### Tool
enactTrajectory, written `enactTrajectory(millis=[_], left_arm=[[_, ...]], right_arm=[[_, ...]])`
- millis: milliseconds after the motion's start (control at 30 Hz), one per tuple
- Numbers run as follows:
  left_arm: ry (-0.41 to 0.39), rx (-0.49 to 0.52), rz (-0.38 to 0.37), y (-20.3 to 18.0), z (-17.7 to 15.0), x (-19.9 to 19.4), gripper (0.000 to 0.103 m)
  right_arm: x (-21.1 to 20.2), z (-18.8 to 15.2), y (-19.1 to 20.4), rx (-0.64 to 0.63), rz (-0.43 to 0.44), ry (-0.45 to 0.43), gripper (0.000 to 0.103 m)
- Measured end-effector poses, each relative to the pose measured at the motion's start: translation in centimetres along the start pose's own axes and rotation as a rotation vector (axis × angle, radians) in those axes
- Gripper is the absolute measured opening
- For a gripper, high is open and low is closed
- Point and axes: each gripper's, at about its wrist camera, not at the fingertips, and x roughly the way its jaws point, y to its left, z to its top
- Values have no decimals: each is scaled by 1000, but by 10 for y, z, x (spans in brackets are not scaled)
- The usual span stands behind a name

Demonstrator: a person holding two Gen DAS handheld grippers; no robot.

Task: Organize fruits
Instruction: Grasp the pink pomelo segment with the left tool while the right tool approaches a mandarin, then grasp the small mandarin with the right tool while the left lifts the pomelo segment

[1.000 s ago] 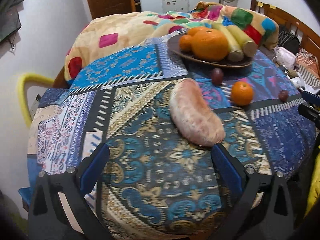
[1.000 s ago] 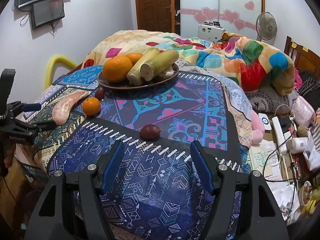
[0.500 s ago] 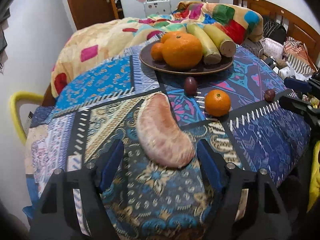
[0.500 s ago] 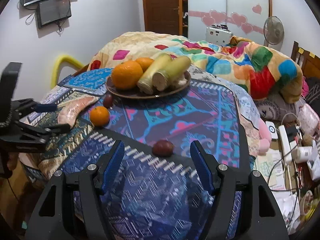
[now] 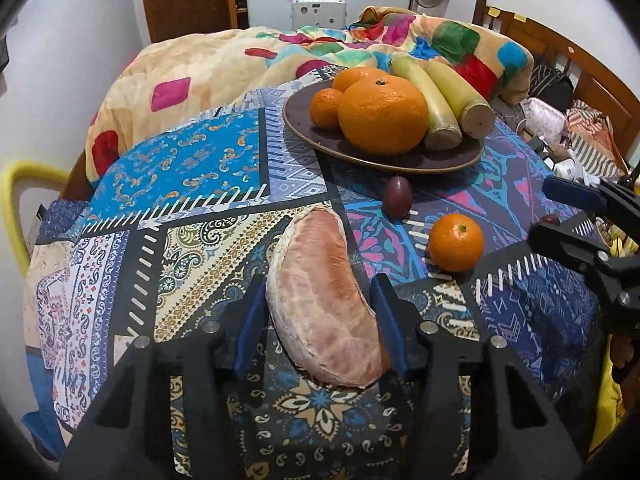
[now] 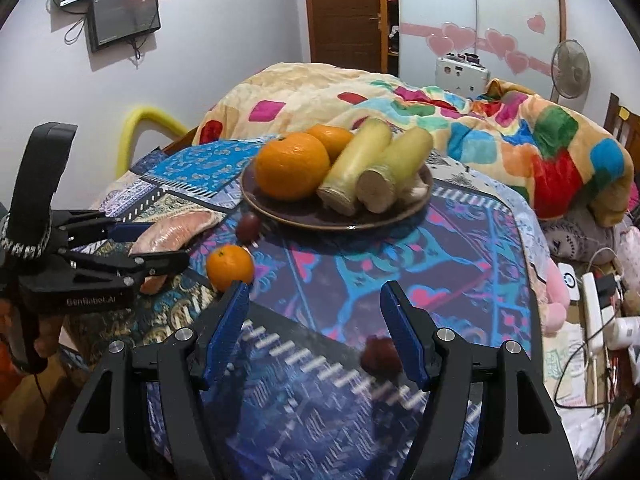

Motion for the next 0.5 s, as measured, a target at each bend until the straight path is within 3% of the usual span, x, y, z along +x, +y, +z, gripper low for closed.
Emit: enactTrajectory(millis=[133,400,500], left_arm=[[-12,-13,-8,9,-6,-10,45],[-41,-28,-11,26,-22,-25,43],[-61,-25,11,31,-27,-30,43]], right_arm=[[5,3,11,-19,15,9,65],[22,10,36,-74,49,47,65],[29,11,42,-79,64,65,57]])
